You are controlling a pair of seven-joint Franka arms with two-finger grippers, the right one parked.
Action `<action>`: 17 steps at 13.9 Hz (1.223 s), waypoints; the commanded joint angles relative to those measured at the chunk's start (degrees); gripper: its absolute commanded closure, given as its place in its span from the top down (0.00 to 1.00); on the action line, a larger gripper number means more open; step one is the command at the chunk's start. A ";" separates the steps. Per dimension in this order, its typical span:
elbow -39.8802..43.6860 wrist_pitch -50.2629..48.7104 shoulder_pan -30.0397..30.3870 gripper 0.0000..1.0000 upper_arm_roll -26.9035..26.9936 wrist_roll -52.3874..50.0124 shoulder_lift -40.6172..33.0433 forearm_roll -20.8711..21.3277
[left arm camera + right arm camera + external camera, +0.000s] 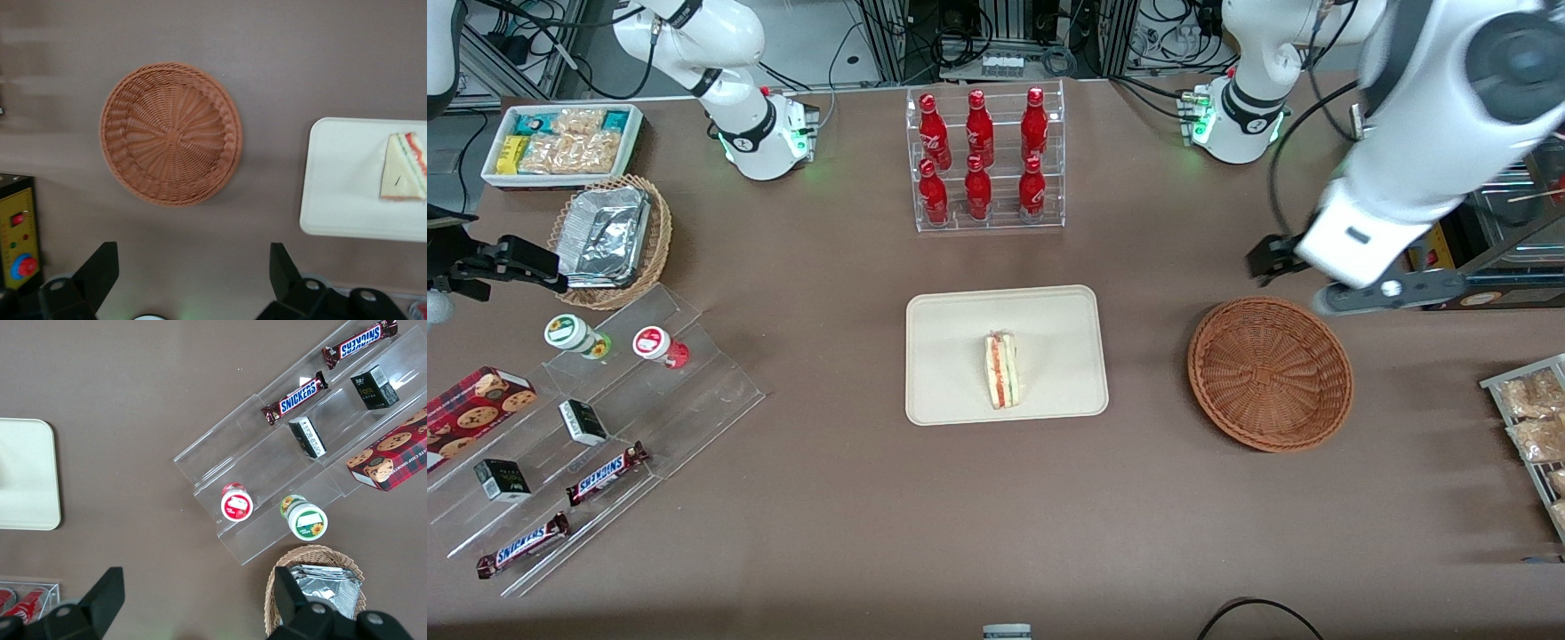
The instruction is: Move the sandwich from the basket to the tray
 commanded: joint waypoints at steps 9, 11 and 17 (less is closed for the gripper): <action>-4.56 -4.13 9.83 1.00 2.77 17.83 -7.14 -2.43; -4.39 -4.13 9.49 1.00 4.61 18.35 -7.49 -3.21; -1.84 -4.13 8.25 1.00 4.79 20.29 -6.44 -3.39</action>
